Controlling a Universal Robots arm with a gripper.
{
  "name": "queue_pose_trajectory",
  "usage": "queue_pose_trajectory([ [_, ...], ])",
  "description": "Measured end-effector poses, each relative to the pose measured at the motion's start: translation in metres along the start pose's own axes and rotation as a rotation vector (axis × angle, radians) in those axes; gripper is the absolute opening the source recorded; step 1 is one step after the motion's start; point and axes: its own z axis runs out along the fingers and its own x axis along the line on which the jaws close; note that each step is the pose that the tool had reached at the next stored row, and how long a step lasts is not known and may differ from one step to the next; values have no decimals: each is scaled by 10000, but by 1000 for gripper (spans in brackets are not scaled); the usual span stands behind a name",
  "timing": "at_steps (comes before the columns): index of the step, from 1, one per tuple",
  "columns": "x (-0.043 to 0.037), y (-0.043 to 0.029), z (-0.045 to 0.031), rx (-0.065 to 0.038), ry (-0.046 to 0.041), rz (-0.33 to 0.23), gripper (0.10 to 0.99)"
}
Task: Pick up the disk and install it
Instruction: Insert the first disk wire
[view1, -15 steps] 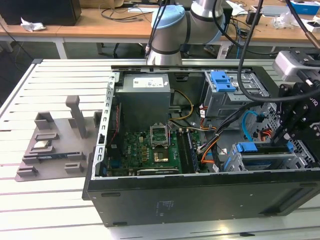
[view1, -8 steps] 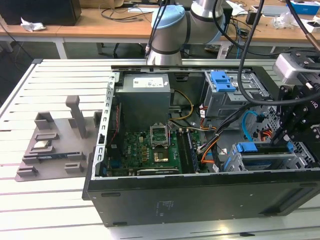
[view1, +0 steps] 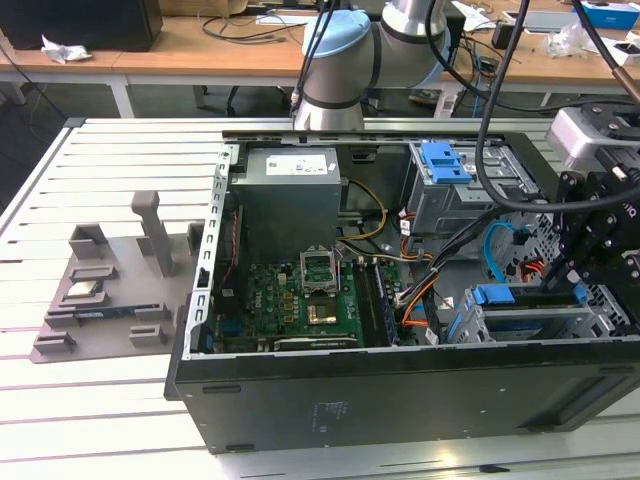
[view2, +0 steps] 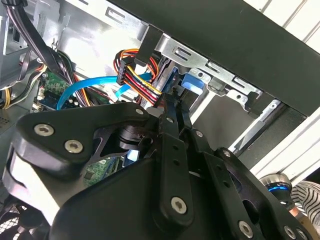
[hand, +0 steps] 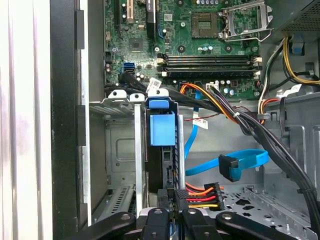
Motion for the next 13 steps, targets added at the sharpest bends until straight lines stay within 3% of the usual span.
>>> queue_pose_trajectory([
  [13,-3,-3,9,-9,-24,-1,165],
])
